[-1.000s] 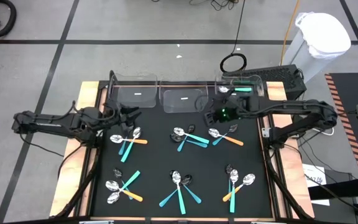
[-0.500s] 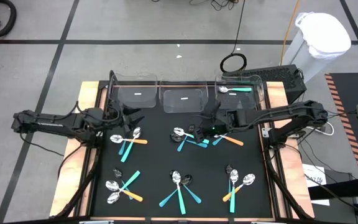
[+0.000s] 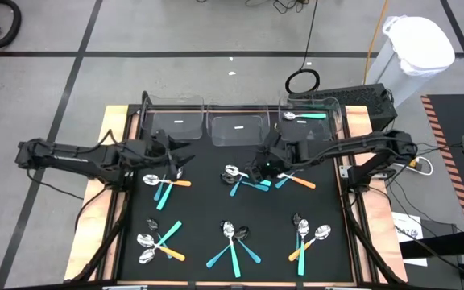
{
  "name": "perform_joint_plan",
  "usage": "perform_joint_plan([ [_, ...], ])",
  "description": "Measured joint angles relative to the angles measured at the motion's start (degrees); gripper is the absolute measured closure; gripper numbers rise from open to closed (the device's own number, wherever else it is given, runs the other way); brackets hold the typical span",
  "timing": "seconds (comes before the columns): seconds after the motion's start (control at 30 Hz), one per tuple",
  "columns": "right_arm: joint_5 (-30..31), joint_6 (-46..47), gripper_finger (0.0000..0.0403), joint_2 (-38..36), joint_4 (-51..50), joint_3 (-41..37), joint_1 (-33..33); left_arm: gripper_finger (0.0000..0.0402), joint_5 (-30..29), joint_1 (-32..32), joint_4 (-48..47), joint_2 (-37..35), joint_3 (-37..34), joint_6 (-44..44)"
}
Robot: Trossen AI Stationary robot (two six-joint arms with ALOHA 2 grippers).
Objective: Sort silverware by color (type)
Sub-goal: Put the light blue spoon into the middle transparent bin
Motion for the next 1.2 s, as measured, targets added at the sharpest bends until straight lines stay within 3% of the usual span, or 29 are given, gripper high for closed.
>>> perform_joint_plan([
  [0.33,-0.5,-6.8,0.0195,0.2,-1.9,0.0,-1.2,0.0162,-1.5,0.5,13.2,4.3,3.7,-2.5],
  [0.43,-3.2,-8.7,0.0195,0.1,0.1,0.0,-2.3,0.0162,-4.7,0.5,13.1,3.9,4.6,-2.7],
  [0.77,-9.9,-13.3,0.0195,0.1,2.8,0.2,-8.2,0.0162,-7.4,0.5,12.6,7.7,9.0,-1.2],
  [0.93,-11.7,-16.2,0.0195,0.1,-4.6,3.2,-10.5,0.0162,-7.6,1.1,9.2,11.9,13.2,-1.5],
  [1.2,-7.2,-23.1,0.0195,0.1,-27.6,5.3,-9.5,0.0162,-7.4,1.5,5.4,15.1,16.6,-3.9],
])
